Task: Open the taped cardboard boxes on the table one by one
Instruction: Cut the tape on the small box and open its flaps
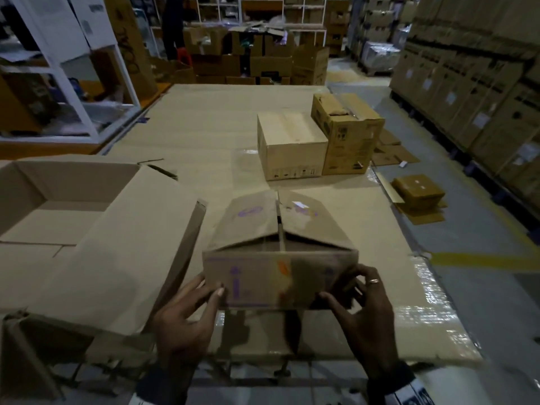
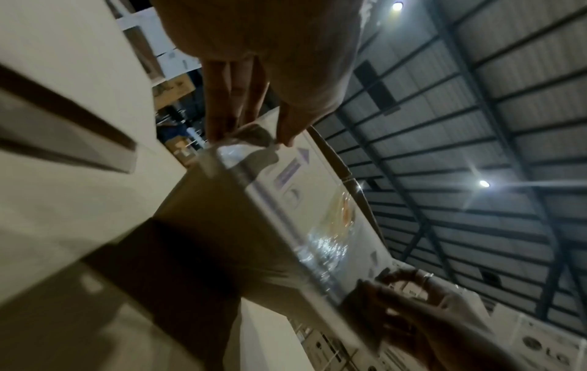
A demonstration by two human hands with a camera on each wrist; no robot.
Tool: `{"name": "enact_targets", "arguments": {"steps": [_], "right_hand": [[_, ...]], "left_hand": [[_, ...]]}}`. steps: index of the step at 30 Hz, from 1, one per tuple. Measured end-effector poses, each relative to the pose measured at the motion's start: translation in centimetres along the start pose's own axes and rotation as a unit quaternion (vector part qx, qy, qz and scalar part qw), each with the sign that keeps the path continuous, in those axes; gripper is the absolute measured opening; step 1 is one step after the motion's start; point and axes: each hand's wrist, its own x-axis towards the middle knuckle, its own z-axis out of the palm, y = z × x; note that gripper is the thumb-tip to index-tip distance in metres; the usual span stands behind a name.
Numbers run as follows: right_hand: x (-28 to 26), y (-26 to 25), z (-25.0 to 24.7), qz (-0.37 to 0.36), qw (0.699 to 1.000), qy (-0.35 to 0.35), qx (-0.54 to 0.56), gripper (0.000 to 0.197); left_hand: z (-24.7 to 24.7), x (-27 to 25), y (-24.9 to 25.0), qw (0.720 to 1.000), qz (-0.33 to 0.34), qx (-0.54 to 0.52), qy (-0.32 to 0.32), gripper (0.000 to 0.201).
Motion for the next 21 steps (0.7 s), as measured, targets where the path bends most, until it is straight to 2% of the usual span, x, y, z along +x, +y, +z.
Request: {"name": "enact_targets", "arguments": {"steps": [4, 5, 7, 9, 10, 12, 14, 16, 19, 21], "right_hand": [[-1.4, 3.1, 1.1, 0.034, 0.997, -0.004, -0.062, 0.054], [-1.5, 3.7, 1.2, 0.043, 0.997, -0.005, -0.069, 0.053], [-1.8, 4.8, 1.3, 0.05, 0.995, -0.012, -0.089, 0.046], [-2.0, 5.2, 1.3, 0.062, 0.992, -0.025, -0.107, 0.037], [-2.2, 5.0, 1.2, 0.069, 0.99, -0.031, -0.117, 0.035], [-2.2, 3.9, 0.9, 0.066, 0.983, -0.029, -0.166, 0.036], [-2.0, 2.1, 0.7, 0.047, 0.979, -0.007, -0.198, 0.029], [-1.7, 0.5, 0.9, 0.014, 0.984, 0.006, -0.177, 0.02], [-1.7, -0.9, 2.4, -0.022, 0.992, -0.048, -0.115, 0.014], [-2.1, -1.1, 3.7, -0.031, 0.988, -0.09, -0.119, 0.005]], "left_hand": [[0.9, -1.0, -1.8, 0.997, -0.071, 0.009, -0.038, 0.004], [1.1, -1.1, -2.2, 0.995, -0.083, 0.024, -0.052, 0.008], [1.5, -1.3, -3.3, 0.986, -0.11, 0.072, -0.104, 0.016], [1.5, -1.5, -4.1, 0.971, -0.131, 0.122, -0.161, 0.01], [1.4, -1.4, -4.3, 0.967, -0.141, 0.132, -0.165, 0.013], [1.1, -1.0, -4.0, 0.969, -0.159, 0.138, -0.132, 0.019], [0.6, -0.2, -2.6, 0.98, -0.121, 0.134, -0.079, 0.011], [0.5, 1.2, -1.1, 0.99, -0.042, 0.114, -0.065, 0.016], [1.5, 3.6, 0.5, 0.991, 0.016, 0.064, -0.119, 0.017], [2.7, 5.6, 0.8, 0.978, 0.022, 0.071, -0.194, 0.02]]}}
